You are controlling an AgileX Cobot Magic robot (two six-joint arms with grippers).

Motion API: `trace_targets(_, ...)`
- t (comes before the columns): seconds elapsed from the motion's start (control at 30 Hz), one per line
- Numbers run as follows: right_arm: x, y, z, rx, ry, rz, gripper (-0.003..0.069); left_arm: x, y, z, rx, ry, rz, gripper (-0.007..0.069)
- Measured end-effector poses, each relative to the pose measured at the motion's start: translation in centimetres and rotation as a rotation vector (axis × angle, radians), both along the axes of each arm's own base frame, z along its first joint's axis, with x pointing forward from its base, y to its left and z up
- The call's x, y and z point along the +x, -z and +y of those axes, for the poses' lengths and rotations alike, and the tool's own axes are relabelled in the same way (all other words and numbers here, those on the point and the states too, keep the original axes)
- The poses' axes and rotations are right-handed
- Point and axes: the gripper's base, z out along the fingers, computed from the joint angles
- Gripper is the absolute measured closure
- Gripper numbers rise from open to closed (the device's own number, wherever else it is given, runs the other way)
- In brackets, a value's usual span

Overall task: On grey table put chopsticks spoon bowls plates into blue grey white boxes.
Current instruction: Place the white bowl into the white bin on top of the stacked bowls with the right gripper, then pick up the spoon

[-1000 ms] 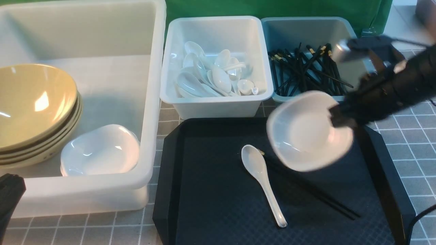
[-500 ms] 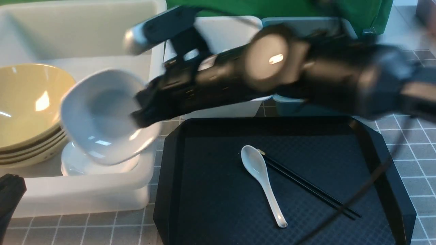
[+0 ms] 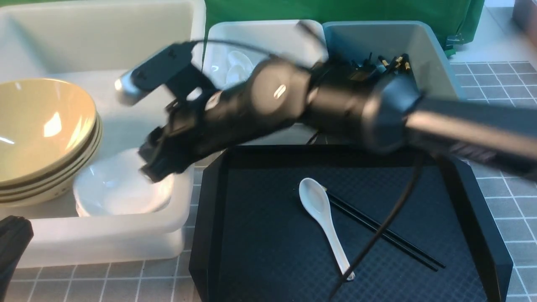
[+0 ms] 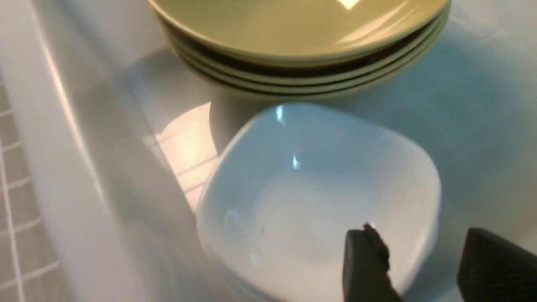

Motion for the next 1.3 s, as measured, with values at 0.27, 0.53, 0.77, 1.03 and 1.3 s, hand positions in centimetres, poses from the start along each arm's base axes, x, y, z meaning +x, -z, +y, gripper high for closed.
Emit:
trace_targets(0.27,-3.1,-11.7,-13.4,-0.187,0.125,-0.071,0.0405,0.1,-0.1,-0.2,-0.115,0.000,0.023,0.0633)
trace_targets(0.53,-8.7,-10.5,-24.0,-0.228,0.390,-0.094,0.0603,3.8,-1.7,-2.6,-0.374,0.156,0.301,0.0633)
trace_targets(0.77,-12.1,1.2,-26.8,-0.364,0.452,0.158,0.0622,9.8,-5.0,-6.3,-0.448,0.376,0.506,0.0633)
trace_targets(1.03,-13.9,6.0,-27.5,-0.421,0.459,0.263,0.0622,15.5,-4.9,-13.0,-0.316,0.658,0.797,0.0632)
trace_targets(1.3,-13.1,4.8,-27.2,-0.372,0.477,0.214,0.0620,20.8,-0.6,-18.9,-0.027,0.608,0.958,0.0559)
